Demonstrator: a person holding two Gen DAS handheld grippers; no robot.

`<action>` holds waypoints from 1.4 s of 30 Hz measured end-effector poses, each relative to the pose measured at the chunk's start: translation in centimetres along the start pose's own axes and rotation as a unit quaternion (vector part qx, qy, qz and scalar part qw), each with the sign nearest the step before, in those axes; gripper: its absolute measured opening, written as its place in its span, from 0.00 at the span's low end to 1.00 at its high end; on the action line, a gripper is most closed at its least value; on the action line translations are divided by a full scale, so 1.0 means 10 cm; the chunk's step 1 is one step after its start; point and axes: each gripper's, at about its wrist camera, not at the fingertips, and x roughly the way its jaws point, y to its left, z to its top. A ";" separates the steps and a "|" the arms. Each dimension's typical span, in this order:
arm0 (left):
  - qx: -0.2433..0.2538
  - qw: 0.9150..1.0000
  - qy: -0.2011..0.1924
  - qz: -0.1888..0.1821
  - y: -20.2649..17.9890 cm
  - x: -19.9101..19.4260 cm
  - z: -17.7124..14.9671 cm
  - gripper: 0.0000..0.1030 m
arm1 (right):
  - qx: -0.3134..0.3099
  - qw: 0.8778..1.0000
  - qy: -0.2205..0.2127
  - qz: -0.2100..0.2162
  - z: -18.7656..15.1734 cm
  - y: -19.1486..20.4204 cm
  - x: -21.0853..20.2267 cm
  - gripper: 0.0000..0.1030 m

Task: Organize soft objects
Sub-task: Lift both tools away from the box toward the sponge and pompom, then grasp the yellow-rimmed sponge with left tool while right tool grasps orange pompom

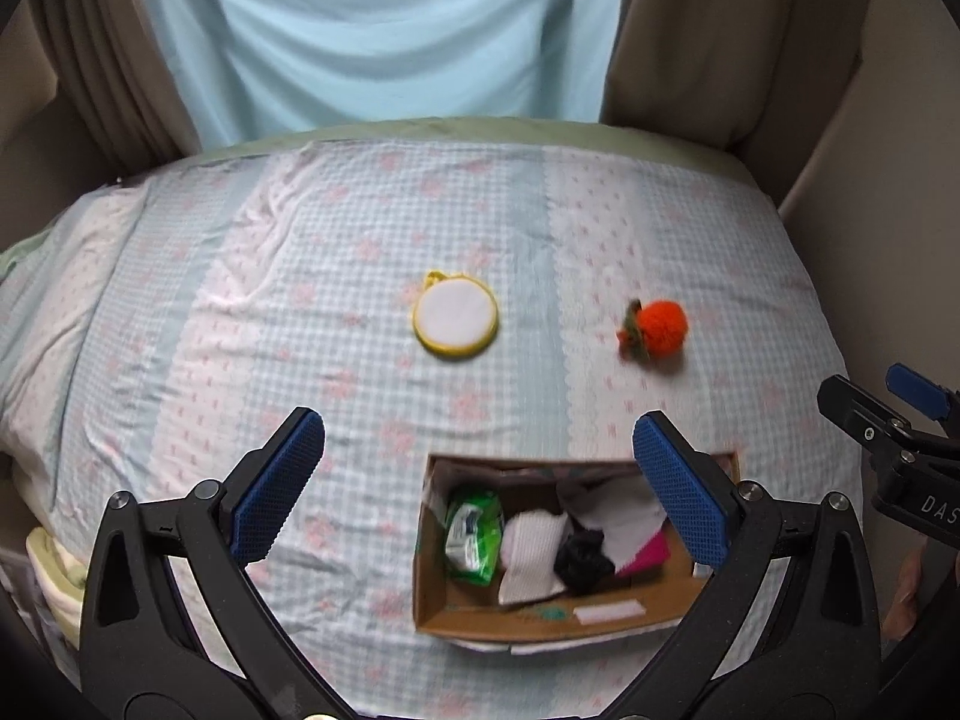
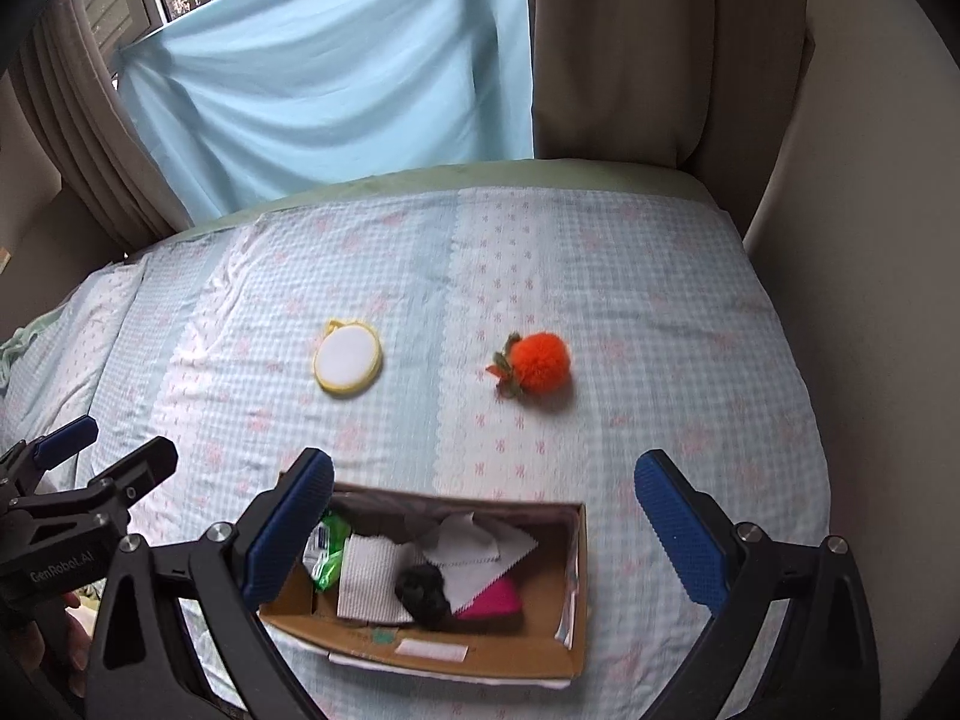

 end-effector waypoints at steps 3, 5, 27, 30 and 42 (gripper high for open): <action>-0.015 1.000 0.007 0.001 0.01 0.27 0.17 1.00 | 0.003 1.000 0.001 0.003 0.13 -0.13 0.18 0.97; -0.020 1.000 0.016 0.002 0.02 0.48 0.26 1.00 | 0.004 1.000 0.006 -0.001 0.23 -0.21 0.34 0.97; -0.075 0.986 0.148 -0.002 0.35 3.25 0.76 0.98 | 0.066 0.992 0.103 0.002 0.72 -0.64 2.59 0.97; -0.079 0.983 0.164 -0.001 0.38 3.53 0.73 0.98 | 0.074 0.990 0.118 0.000 0.70 -0.65 2.86 0.97; -0.080 0.980 0.182 0.010 0.40 4.10 0.53 0.96 | 0.083 0.983 0.163 -0.010 0.55 -0.74 3.61 0.71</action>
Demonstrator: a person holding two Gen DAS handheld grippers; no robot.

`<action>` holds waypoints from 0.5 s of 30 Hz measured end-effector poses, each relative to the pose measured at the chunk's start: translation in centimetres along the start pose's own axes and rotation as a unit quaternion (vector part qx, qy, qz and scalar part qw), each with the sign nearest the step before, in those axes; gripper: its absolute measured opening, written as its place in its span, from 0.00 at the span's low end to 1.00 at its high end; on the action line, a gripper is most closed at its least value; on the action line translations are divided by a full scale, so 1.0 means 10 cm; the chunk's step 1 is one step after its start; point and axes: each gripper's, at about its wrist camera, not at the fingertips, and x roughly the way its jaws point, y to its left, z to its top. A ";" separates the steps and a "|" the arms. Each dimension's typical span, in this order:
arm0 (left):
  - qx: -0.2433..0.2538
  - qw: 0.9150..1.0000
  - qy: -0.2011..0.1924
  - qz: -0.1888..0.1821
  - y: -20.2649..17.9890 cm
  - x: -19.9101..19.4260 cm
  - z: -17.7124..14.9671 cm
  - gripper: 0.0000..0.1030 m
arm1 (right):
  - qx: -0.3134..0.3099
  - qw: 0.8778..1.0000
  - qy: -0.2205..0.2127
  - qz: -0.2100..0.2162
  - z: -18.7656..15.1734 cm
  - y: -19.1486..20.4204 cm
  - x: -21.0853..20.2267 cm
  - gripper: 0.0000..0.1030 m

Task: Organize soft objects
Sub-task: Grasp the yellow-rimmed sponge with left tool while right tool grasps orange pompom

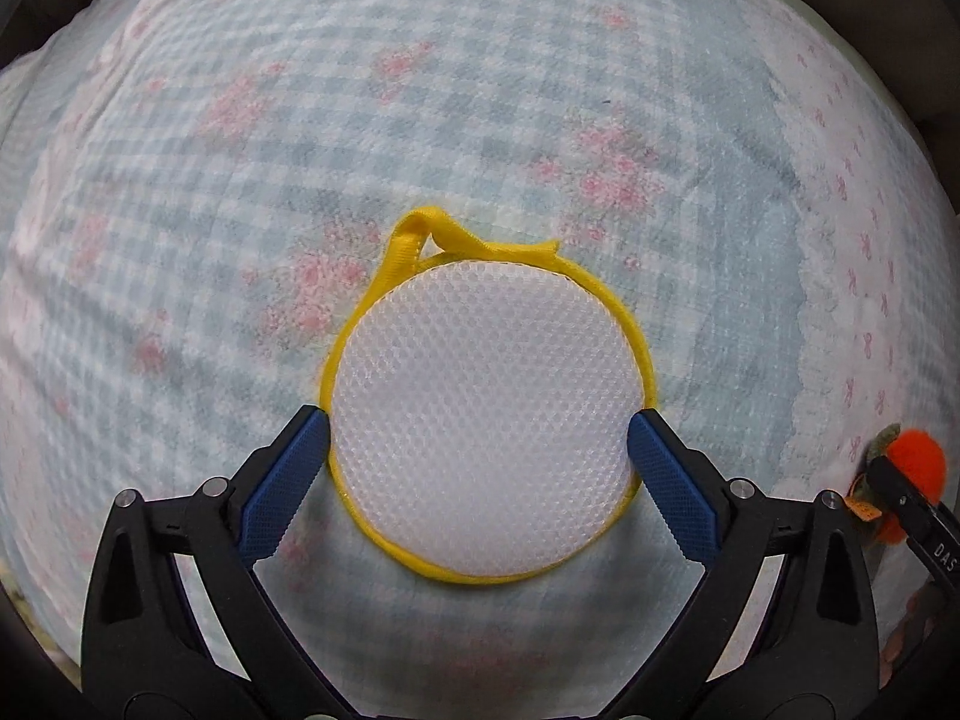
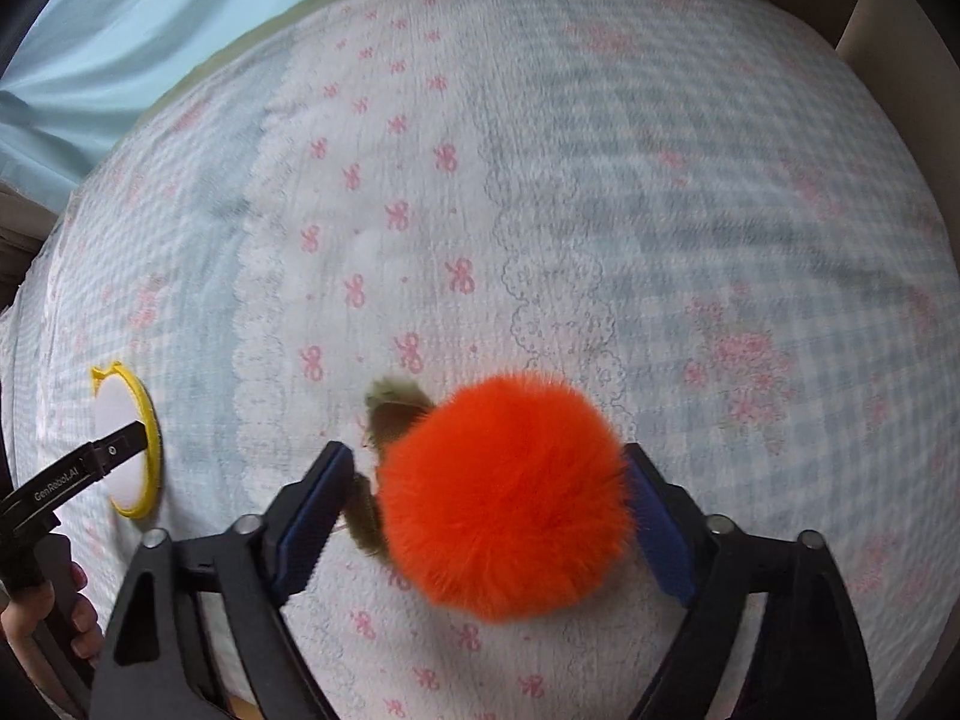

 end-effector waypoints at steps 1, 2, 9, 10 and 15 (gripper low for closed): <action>0.001 1.000 -0.002 0.001 0.00 0.01 -0.01 0.96 | 0.000 1.000 0.005 0.000 0.00 -0.01 0.05 0.68; 0.001 1.000 -0.003 0.002 -0.01 0.01 -0.02 0.96 | 0.002 1.000 0.010 0.001 0.00 -0.03 0.10 0.66; 0.001 1.000 -0.001 -0.009 0.00 -0.01 -0.09 0.84 | -0.002 1.000 -0.001 -0.017 -0.02 -0.03 0.15 0.44; -0.002 1.000 -0.001 -0.012 0.01 -0.02 -0.09 0.82 | -0.003 1.000 -0.002 -0.017 -0.03 -0.02 0.15 0.42; -0.003 1.000 0.001 -0.017 0.01 -0.12 -0.07 0.72 | -0.009 1.000 -0.004 -0.017 -0.05 0.02 0.13 0.36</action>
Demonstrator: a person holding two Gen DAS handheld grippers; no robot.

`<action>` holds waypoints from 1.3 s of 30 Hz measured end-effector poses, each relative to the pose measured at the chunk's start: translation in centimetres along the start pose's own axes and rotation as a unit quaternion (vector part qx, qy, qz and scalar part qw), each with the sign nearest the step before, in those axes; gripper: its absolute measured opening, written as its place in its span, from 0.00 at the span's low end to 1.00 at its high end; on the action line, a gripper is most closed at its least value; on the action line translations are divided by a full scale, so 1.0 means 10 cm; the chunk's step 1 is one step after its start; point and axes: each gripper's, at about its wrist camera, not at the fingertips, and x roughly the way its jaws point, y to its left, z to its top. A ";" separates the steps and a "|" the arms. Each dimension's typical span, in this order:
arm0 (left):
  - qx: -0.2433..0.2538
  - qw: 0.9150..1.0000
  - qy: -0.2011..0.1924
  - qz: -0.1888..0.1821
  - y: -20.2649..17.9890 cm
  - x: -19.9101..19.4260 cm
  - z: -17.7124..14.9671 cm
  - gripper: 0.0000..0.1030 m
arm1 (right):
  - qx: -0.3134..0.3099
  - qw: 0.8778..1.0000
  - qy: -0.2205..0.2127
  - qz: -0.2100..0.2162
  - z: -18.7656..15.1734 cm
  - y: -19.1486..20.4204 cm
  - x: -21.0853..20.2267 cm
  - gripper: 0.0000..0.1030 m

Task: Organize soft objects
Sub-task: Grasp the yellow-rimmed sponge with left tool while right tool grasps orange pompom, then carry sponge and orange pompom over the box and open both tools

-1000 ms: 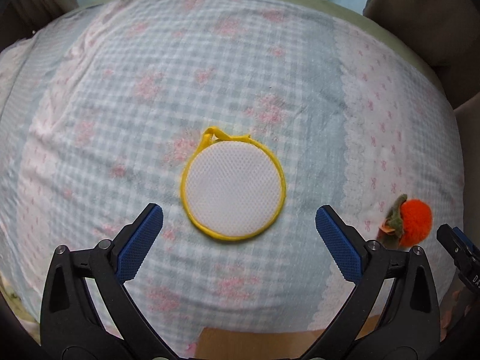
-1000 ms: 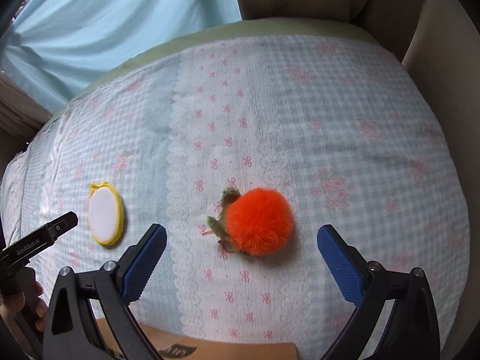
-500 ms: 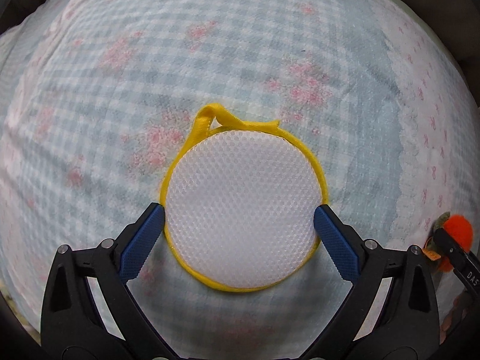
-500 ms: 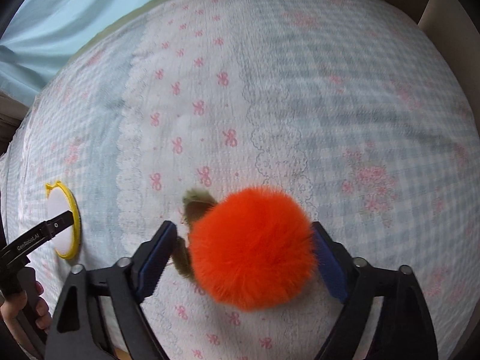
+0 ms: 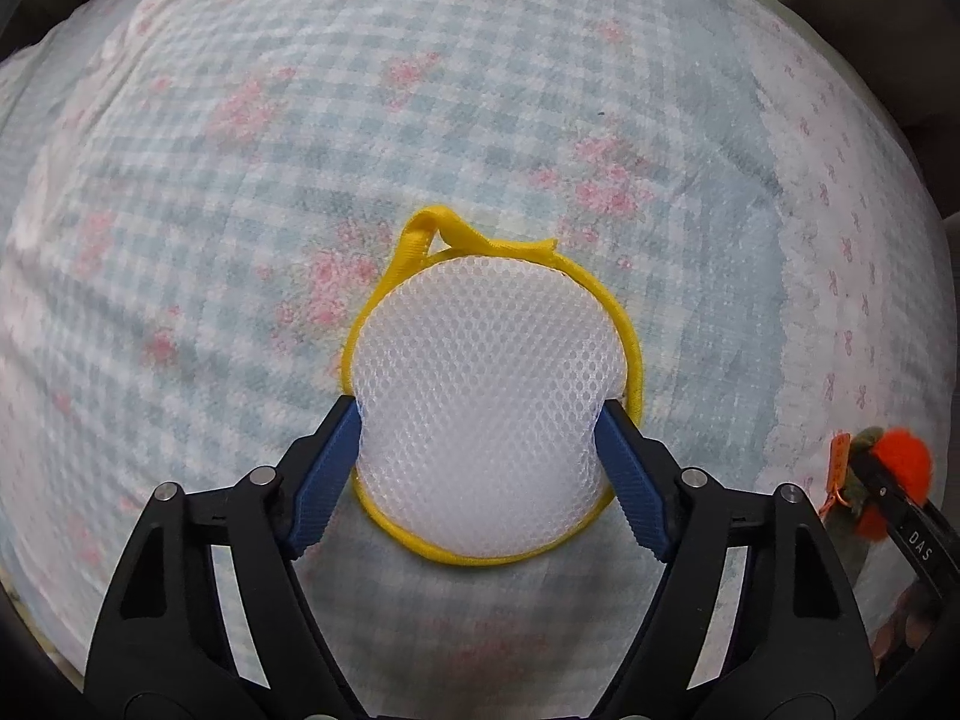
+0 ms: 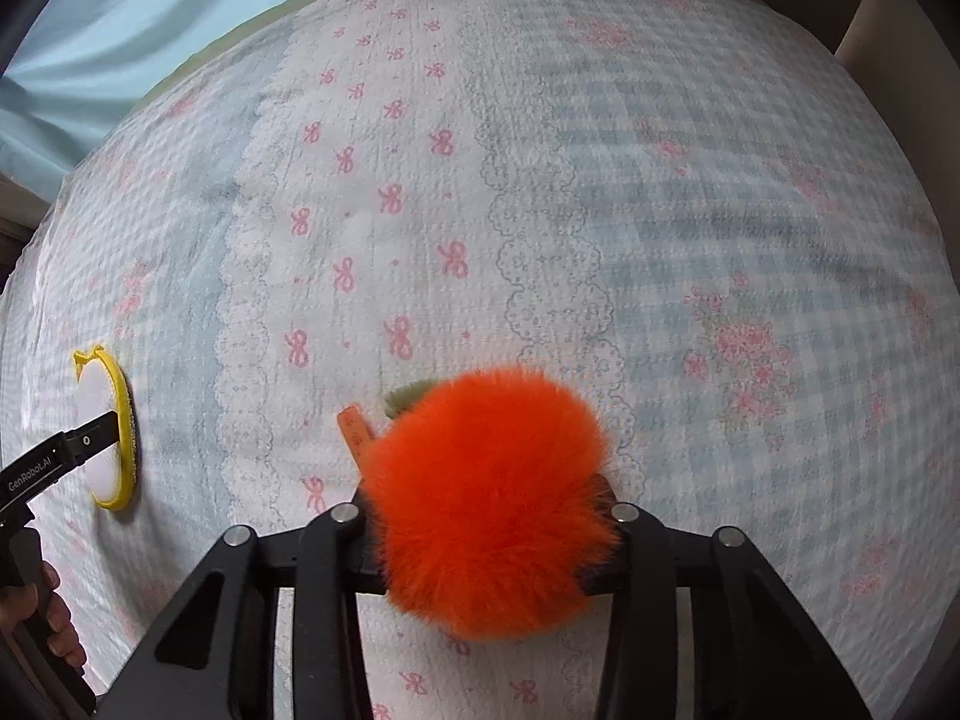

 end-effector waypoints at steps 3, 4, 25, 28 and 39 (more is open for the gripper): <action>0.002 1.000 -0.002 -0.002 -0.01 -0.03 -0.01 0.64 | 0.002 1.000 -0.002 0.002 0.00 0.02 -0.01 0.35; 0.002 1.000 -0.003 -0.003 0.01 -0.06 0.00 0.59 | 0.004 1.000 -0.002 0.004 0.00 0.02 -0.01 0.35; -0.014 0.999 -0.033 -0.034 0.37 -0.58 0.07 0.07 | 0.010 0.999 -0.023 0.021 0.01 0.07 -0.35 0.35; -0.014 0.998 -0.042 -0.041 0.29 -0.70 0.04 0.07 | 0.009 0.999 -0.028 0.022 0.01 0.08 -0.42 0.35; 0.023 0.993 -0.097 -0.067 0.02 -1.68 -0.14 0.07 | 0.008 0.997 -0.073 0.039 0.05 0.14 -1.12 0.35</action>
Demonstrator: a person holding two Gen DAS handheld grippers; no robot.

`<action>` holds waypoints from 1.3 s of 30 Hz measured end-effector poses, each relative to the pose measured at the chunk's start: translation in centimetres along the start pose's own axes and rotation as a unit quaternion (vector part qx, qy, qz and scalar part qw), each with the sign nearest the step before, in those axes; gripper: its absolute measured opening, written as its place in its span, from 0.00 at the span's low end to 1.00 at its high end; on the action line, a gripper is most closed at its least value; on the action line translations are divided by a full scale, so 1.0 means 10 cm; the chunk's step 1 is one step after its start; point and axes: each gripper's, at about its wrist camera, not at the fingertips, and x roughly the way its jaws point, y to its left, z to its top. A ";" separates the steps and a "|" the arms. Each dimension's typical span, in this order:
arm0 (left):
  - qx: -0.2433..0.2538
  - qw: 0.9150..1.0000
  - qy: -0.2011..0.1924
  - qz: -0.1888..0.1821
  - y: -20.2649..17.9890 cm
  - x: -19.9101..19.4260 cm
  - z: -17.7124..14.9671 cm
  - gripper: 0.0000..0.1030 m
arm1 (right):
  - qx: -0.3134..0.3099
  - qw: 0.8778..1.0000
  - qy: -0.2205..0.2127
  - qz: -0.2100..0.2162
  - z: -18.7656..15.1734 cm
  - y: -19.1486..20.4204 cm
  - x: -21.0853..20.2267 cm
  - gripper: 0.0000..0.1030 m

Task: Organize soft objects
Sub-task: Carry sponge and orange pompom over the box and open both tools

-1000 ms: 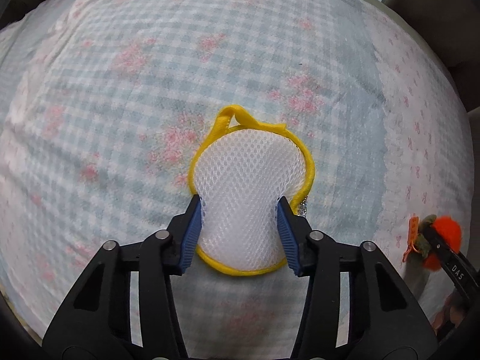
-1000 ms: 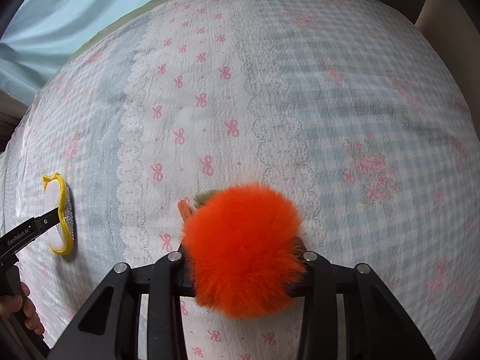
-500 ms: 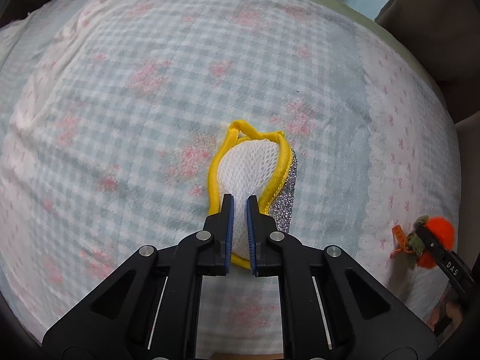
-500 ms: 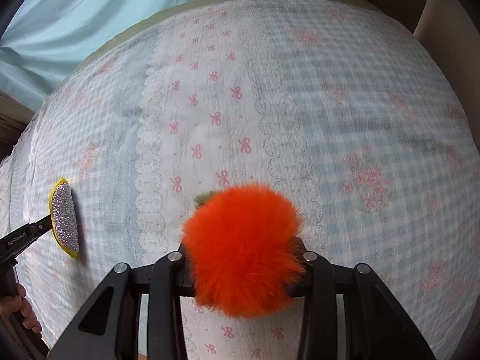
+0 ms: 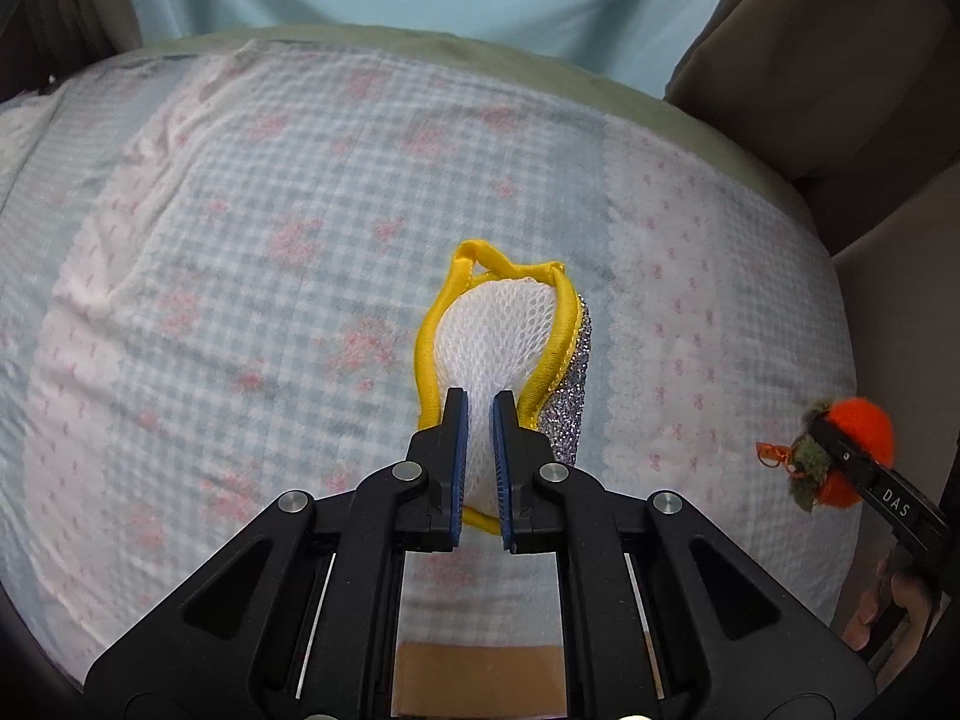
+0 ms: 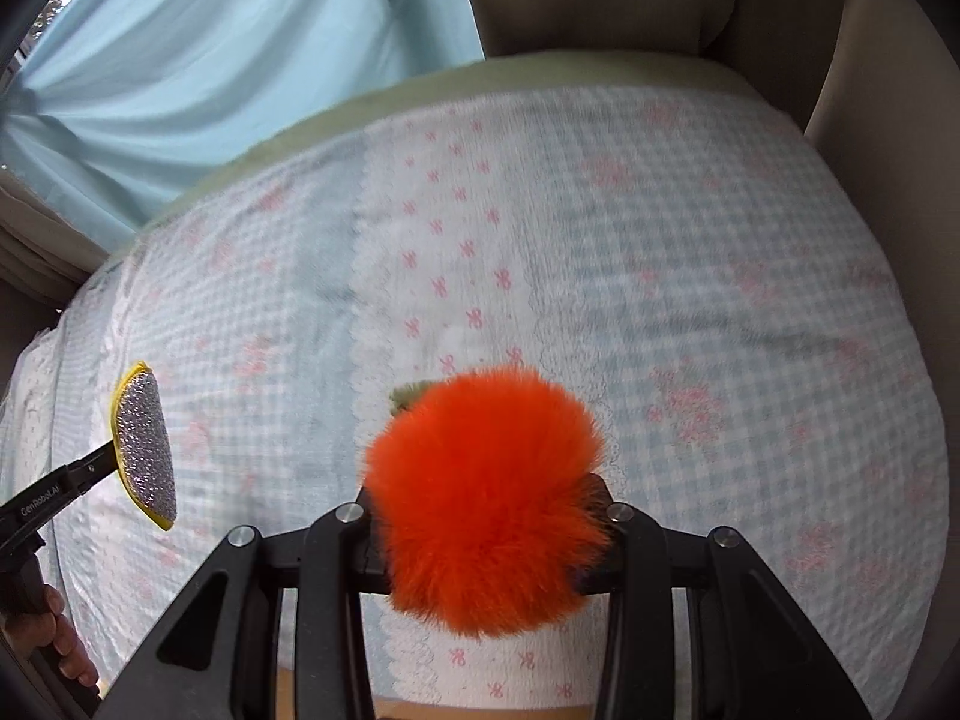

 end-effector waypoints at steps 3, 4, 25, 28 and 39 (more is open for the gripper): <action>0.016 1.000 -0.015 -0.007 -0.13 -0.37 -0.13 0.07 | -0.010 1.000 -0.018 0.008 -0.02 0.06 -0.35 0.35; 0.019 1.000 -0.017 -0.011 -0.16 -0.49 -0.18 0.07 | -0.013 1.000 -0.023 0.011 -0.04 0.08 -0.46 0.35; 0.040 0.999 0.003 -0.025 -0.52 -1.64 -1.99 0.07 | -0.076 0.995 -0.016 0.054 -1.53 0.28 -1.95 0.35; 0.046 0.998 0.027 -0.020 -0.52 -1.49 -2.20 0.07 | -0.083 0.995 0.005 0.051 -1.76 0.27 -1.87 0.35; 0.079 0.992 0.103 -0.006 -0.44 -0.78 -2.44 0.07 | -0.061 0.993 0.094 0.042 -2.24 0.13 -1.28 0.35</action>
